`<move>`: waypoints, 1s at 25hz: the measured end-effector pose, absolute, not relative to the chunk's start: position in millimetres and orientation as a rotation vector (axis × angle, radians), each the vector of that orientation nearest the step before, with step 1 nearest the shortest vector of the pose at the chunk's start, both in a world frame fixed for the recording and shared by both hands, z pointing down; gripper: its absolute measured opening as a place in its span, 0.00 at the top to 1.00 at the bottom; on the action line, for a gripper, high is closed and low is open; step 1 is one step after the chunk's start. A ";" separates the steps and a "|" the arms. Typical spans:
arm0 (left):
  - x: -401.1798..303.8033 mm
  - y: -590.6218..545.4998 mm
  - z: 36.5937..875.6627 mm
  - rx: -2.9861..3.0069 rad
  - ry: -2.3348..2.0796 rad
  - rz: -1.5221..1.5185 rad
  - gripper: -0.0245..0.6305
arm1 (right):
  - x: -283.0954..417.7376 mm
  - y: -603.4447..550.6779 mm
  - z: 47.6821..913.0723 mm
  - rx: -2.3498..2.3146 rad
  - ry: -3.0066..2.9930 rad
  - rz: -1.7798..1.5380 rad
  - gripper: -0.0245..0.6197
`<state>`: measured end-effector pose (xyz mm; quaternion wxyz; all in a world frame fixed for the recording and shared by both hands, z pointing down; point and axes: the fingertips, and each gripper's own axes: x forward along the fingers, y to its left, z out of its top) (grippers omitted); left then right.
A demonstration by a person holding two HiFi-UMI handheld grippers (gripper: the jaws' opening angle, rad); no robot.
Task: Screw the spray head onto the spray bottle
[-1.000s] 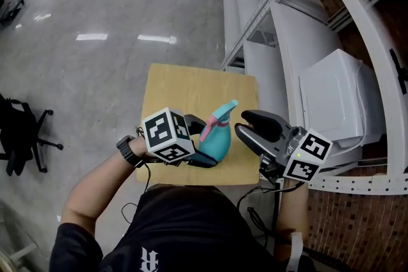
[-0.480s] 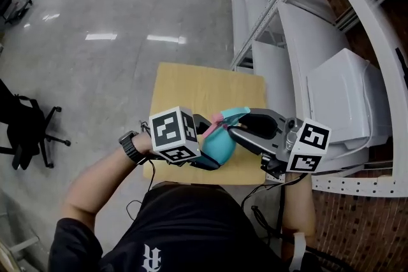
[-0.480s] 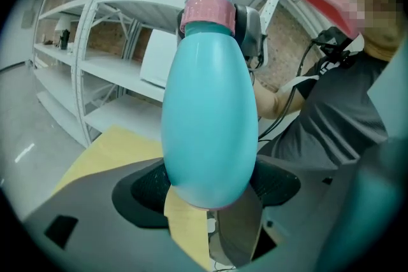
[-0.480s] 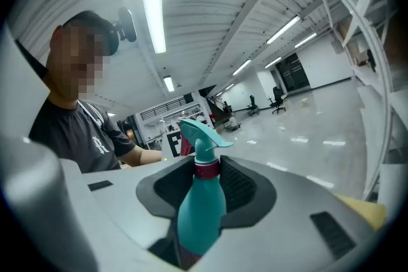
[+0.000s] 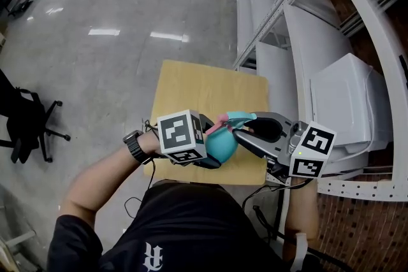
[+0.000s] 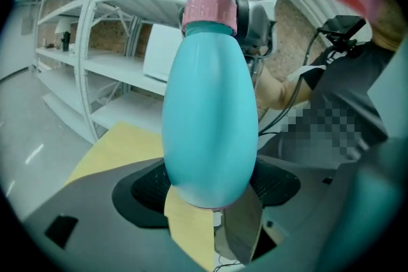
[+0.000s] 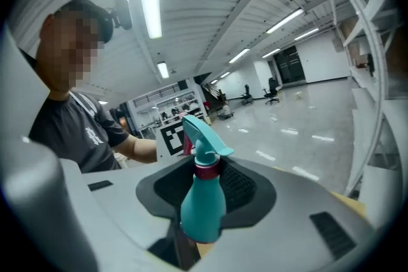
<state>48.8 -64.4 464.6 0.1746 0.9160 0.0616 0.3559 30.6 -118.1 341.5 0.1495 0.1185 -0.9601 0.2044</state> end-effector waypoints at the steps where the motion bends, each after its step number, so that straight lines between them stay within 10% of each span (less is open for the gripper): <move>1: 48.8 -71.4 467.2 2.601 0.112 1.027 0.37 | 31.8 -122.3 344.6 0.405 -2.720 0.579 0.76; 25: 42.1 -35.9 392.0 2.599 0.638 0.842 0.37 | 43.6 -108.2 268.4 -0.055 -3.133 0.676 0.76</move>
